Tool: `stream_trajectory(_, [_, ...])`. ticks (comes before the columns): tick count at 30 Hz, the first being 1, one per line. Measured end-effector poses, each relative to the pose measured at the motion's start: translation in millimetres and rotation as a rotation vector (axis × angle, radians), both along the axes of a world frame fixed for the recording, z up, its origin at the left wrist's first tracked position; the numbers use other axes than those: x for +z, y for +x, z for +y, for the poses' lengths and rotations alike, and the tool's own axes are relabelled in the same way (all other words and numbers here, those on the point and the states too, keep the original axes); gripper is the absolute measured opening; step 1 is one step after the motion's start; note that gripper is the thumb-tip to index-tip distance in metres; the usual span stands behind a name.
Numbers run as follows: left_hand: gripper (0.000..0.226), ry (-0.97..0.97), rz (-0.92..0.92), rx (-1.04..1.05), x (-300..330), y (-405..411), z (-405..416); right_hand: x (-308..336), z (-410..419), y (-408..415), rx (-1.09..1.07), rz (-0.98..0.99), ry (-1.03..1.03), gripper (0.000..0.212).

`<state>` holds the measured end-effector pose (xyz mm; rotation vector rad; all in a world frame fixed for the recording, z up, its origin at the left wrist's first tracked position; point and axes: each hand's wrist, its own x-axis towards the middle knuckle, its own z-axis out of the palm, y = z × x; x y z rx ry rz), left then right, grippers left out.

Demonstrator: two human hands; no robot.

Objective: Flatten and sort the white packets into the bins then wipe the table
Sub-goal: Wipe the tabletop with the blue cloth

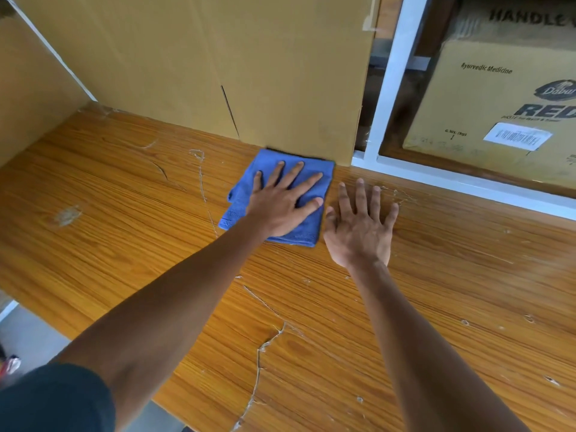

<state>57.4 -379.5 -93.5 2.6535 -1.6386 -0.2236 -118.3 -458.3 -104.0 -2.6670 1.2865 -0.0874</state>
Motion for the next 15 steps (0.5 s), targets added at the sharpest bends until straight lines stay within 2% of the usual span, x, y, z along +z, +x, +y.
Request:
stream_trajectory(2, [0.068,-0.026,0.0,0.046,1,25,1,-1,0,-2,0.006,0.007,-0.008,0.066])
stream_trajectory(6, [0.072,-0.017,-0.005,0.286,5,87,6,-3,-1,-1,0.009,0.008,-0.028,0.067])
stream_trajectory(9, [0.073,0.027,0.029,0.337,6,69,-1,-3,-1,-1,0.003,0.018,-0.031,0.067])
stream_trajectory(12, [0.074,0.03,0.009,0.191,4,32,1,-3,1,-1,-0.001,0.011,-0.038,0.067])
stream_trajectory(15, [0.07,-0.006,0.006,0.062,1,47,16,-2,0,-1,0.003,0.015,-0.03,0.067])
